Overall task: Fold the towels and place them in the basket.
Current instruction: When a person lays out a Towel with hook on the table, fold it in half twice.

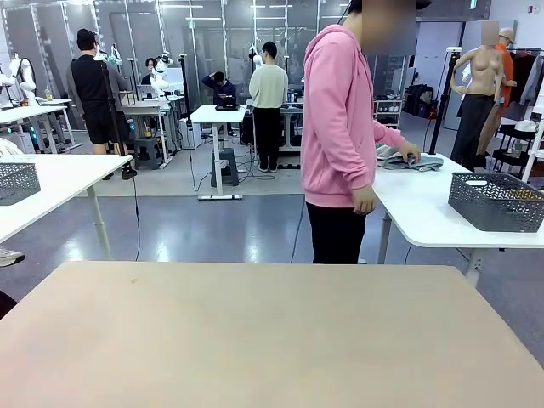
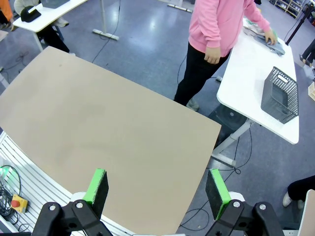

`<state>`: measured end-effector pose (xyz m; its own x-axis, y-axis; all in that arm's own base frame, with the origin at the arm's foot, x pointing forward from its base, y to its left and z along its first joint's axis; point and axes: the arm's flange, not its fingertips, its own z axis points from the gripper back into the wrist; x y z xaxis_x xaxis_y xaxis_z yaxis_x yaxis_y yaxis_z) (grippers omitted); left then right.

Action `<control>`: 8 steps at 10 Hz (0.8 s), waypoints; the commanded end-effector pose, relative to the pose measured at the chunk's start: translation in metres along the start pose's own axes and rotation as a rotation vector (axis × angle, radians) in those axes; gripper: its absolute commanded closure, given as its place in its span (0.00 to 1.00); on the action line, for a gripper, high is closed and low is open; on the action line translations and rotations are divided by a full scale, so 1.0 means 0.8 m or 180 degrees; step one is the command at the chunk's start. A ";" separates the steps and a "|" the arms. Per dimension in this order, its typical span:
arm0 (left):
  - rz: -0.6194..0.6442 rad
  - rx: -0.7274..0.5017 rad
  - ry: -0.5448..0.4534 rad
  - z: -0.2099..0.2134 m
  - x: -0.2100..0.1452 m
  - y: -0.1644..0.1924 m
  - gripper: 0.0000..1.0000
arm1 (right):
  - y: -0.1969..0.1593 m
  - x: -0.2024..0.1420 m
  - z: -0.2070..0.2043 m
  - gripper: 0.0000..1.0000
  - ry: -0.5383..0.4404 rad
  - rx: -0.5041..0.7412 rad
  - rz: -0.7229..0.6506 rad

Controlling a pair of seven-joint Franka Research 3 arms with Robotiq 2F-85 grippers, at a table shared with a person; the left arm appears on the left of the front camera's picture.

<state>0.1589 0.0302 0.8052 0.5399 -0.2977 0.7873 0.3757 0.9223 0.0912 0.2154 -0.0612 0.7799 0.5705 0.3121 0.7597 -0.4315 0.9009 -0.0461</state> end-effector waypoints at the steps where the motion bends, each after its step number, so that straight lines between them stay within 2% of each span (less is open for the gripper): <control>1: -0.0040 -0.0019 0.0015 0.006 0.001 -0.002 0.00 | 0.000 -0.001 0.000 0.00 0.0030 0.0017 0.0000; 8: -0.0040 -0.0019 0.0015 0.006 0.001 -0.002 0.00 | 0.000 -0.001 0.000 0.00 0.0030 0.0017 0.0000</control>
<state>0.1589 0.0302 0.8052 0.5399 -0.2977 0.7873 0.3757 0.9222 0.0912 0.2154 -0.0612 0.7799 0.5705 0.3121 0.7597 -0.4315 0.9009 -0.0461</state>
